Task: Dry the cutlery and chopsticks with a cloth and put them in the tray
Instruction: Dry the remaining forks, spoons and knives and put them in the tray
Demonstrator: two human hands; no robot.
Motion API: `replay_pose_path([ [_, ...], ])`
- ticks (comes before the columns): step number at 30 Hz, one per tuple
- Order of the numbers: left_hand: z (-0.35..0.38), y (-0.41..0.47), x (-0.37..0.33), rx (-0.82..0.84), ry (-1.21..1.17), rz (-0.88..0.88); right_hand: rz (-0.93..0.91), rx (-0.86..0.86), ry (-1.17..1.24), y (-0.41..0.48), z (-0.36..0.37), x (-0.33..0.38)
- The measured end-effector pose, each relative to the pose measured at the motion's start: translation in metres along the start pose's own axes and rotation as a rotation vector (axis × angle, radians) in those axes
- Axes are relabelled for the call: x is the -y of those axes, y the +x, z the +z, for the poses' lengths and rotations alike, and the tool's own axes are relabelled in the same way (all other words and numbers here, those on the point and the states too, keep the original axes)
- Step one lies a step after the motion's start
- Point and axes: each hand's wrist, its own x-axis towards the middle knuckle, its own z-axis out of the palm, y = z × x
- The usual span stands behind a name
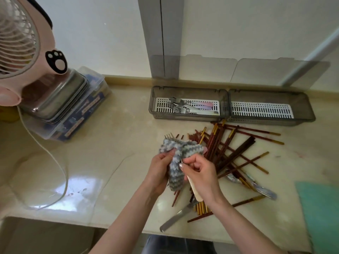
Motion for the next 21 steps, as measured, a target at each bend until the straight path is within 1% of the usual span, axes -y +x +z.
replay_pose_path([
  [2, 0.001, 0.000, 0.002, -0.027, 0.054, 0.006, 0.025, -0.021, 0.024, -0.005, -0.002, -0.002],
  [4, 0.004, 0.000, 0.001, -0.068, 0.124, 0.045, 0.065, 0.004, 0.063, -0.012, -0.005, -0.002],
  [7, 0.006, 0.005, -0.004, -0.180, 0.241, 0.120, 0.100, 0.071, 0.119, -0.020, -0.008, 0.000],
  [10, 0.004, 0.013, -0.013, -0.279, 0.311, 0.190, 0.083, 0.093, 0.097, -0.023, -0.014, 0.002],
  [13, 0.005, 0.018, -0.019, -0.324, 0.320, 0.264, 0.059, 0.092, 0.074, -0.025, -0.017, 0.006],
  [15, 0.003, 0.022, -0.028, -0.413, 0.265, 0.293, 0.045, 0.066, 0.072, -0.028, -0.018, 0.007],
  [16, -0.001, 0.024, -0.034, -0.439, 0.220, 0.280, 0.032, 0.038, 0.078, -0.030, -0.018, 0.007],
  [17, -0.007, 0.026, -0.039, -0.413, 0.192, 0.245, 0.017, 0.003, 0.089, -0.032, -0.019, 0.008],
  [18, -0.010, 0.024, -0.042, -0.321, 0.207, 0.192, 0.002, -0.035, 0.106, -0.032, -0.020, 0.007],
  [20, -0.008, 0.015, -0.033, -0.067, 0.283, 0.056, -0.015, -0.103, 0.143, -0.026, -0.019, 0.007],
  [21, -0.003, 0.009, -0.024, 0.029, 0.292, 0.005, -0.026, -0.125, 0.144, -0.022, -0.016, 0.008],
])
